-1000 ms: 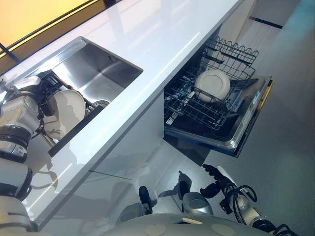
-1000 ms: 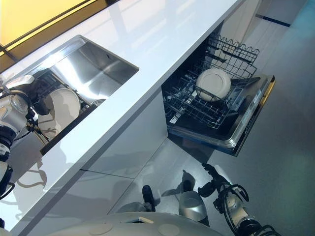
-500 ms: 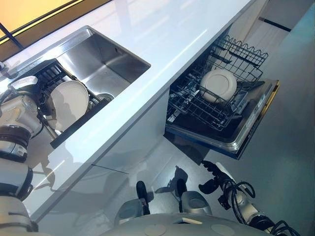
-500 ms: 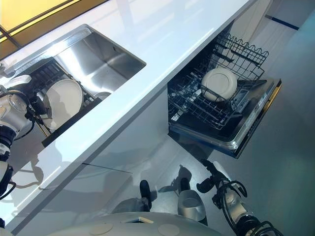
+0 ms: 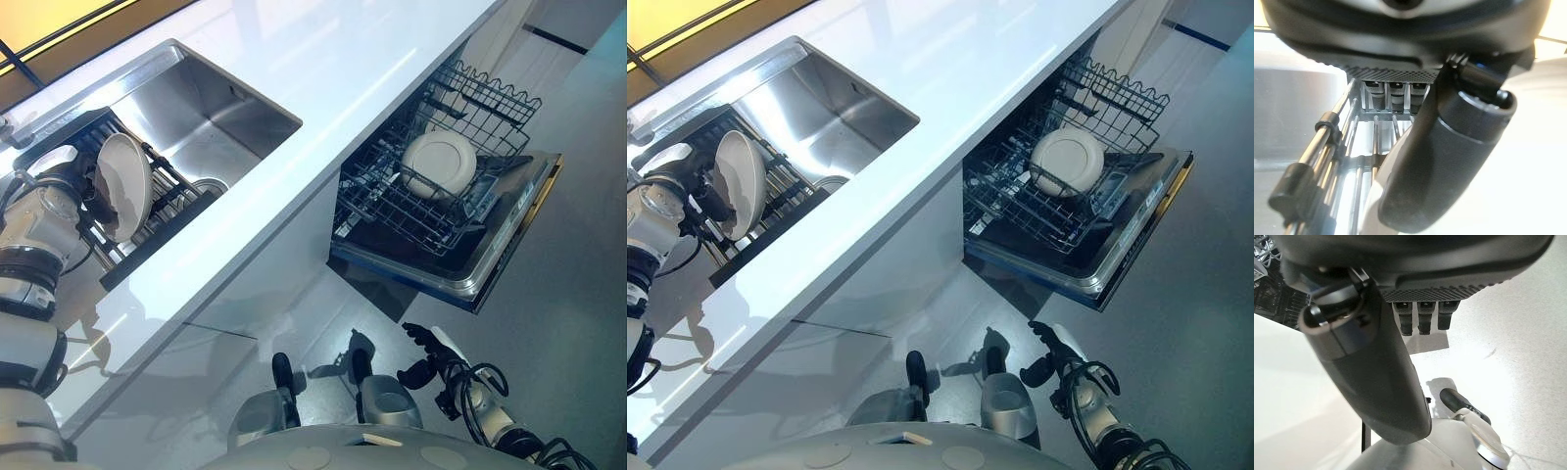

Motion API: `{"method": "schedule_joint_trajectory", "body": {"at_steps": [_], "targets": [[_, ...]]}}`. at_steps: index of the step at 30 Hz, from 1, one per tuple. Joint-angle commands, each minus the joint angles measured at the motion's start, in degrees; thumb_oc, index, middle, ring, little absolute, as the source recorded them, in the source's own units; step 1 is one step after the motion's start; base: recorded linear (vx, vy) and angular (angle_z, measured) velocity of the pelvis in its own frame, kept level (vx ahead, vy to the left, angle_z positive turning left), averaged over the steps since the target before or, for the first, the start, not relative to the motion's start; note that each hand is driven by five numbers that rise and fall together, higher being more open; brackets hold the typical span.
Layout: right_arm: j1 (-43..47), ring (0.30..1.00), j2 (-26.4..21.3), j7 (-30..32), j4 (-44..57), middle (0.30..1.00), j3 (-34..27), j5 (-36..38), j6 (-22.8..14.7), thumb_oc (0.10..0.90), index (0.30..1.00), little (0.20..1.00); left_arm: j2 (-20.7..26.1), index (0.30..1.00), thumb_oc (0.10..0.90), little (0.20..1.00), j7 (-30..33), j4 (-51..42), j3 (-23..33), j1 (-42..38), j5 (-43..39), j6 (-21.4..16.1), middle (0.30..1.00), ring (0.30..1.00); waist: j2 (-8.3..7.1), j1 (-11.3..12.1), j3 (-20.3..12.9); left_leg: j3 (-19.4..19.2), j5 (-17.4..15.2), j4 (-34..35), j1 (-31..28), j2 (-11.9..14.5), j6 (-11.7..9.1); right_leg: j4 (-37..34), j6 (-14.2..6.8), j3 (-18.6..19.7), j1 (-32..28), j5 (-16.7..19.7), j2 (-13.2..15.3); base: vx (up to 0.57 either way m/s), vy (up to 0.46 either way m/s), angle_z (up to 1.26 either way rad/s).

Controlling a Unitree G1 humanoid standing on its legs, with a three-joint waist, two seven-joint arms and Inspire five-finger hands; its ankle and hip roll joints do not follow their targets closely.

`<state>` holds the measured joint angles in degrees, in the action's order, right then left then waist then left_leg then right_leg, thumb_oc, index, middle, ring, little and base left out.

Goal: Pick up plates and place into dishwasher.

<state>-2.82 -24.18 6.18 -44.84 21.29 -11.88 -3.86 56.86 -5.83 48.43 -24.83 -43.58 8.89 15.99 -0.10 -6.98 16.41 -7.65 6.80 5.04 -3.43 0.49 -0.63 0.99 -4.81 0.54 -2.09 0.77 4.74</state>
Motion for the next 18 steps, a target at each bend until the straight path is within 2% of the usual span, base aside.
{"method": "schedule_joint_trajectory", "body": {"at_steps": [1, 4, 6, 8, 10, 11, 13, 18], "targets": [[0.62, 0.9, -1.07, 2.69, 3.13, 0.9, 2.75, 1.2, -2.77, 0.8, 0.9, 0.9, 1.01, 0.9, 0.8, 0.9, 2.06, -0.35, 2.26, -10.44, -3.76, -2.25, 0.9, 0.9, -0.51, -2.25, -2.25, -1.4, -13.58, -10.37, 2.59, -5.8, 5.63, 5.69, -4.55, 2.36, 8.76, 1.53, -1.57, 0.0, 0.0, 0.0], [0.65, 0.9, -1.02, 2.8, 3.33, 0.9, 2.89, 1.19, -2.51, 0.8, 0.9, 0.9, 0.82, 0.9, 0.8, 0.9, 0.92, 0.38, 1.98, -11.51, -6.76, -1.19, 0.9, 0.9, -0.5, -2.43, -2.07, -1.57, -13.57, -10.52, 2.79, -5.79, 5.66, 5.69, -4.59, 2.5, 8.92, 1.62, -1.63, 0.0, 0.0, 0.0], [0.84, 0.9, -0.97, 2.81, 3.26, 0.9, 2.9, 1.17, -2.36, 0.8, 0.9, 0.9, 0.3, 0.9, 0.8, 0.9, 0.01, 1.23, 2.6, -11.8, -11.11, 0.07, 0.9, 0.9, -0.49, -2.54, -1.81, -1.68, -13.57, -10.57, 2.92, -5.76, 5.63, 5.63, -4.61, 2.53, 9.06, 1.68, -1.63, 0.0, 0.0, 0.0], [0.83, 0.9, -0.82, 2.66, 3.12, 0.9, 2.67, 0.86, -2.22, 0.8, 0.9, 0.9, -0.34, 0.9, 0.8, 0.9, -1.67, 2.37, 4.58, -11.18, -19.23, 1.68, 0.9, 0.9, -0.37, -2.67, -1.61, -1.81, -13.58, -10.54, 2.87, -5.76, 5.59, 5.47, -4.68, 2.53, 9.06, 1.73, -1.58, 0.0, 0.0, 0.0], [0.77, 0.9, -0.69, 2.61, 3.29, 0.9, 2.58, 0.6, -1.93, 0.8, 0.9, 0.9, -0.91, 0.9, 0.8, 0.9, -3.37, 2.84, 6.01, -10.2, -23.09, 1.17, 0.9, 0.9, -0.32, -2.72, -1.46, -1.9, -13.56, -10.52, 2.86, -5.74, 5.52, 5.37, -4.72, 2.5, 9.02, 1.7, -1.54, 0.0, 0.0, 0.0], [0.67, 0.9, -0.66, 2.64, 3.41, 0.9, 2.53, 0.42, -1.86, 0.8, 0.9, 0.9, -1.04, 0.9, 0.8, 0.9, -4.97, 2.79, 6.63, -9.6, -25.69, 0.43, 0.9, 0.9, -0.28, -2.77, -1.37, -2.0, -13.54, -10.55, 2.9, -5.71, 5.48, 5.36, -4.72, 2.46, 9.06, 1.72, -1.51, 0.0, 0.0, 0.0], [0.32, 0.9, -0.53, 2.65, 3.84, 0.9, 1.95, -0.13, -1.84, 0.8, 0.9, 0.9, -1.64, 0.9, 0.8, 0.9, -12.11, -0.35, 7.51, -7.79, -32.55, -1.53, 0.9, 0.9, -0.18, -2.69, -0.98, -2.25, -13.38, -10.52, 3.1, -5.59, 5.39, 5.25, -4.76, 2.29, 9.24, 1.91, -1.37, 0.0, 0.0, 0.0], [0.21, 0.9, -0.54, 1.82, 3.3, 0.9, -0.1, -1.86, -2.92, 0.8, 0.9, 0.9, -2.49, 0.9, 0.8, 0.9, -22.13, -7.07, 9.31, -5.11, -43.54, 1.36, 0.9, 0.9, 0.26, -2.34, -0.3, -2.38, -13.19, -10.21, 2.93, -5.64, 5.3, 5.06, -4.73, 1.88, 9.36, 2.23, -1.18, 0.0, 0.019, 0.0]]}}
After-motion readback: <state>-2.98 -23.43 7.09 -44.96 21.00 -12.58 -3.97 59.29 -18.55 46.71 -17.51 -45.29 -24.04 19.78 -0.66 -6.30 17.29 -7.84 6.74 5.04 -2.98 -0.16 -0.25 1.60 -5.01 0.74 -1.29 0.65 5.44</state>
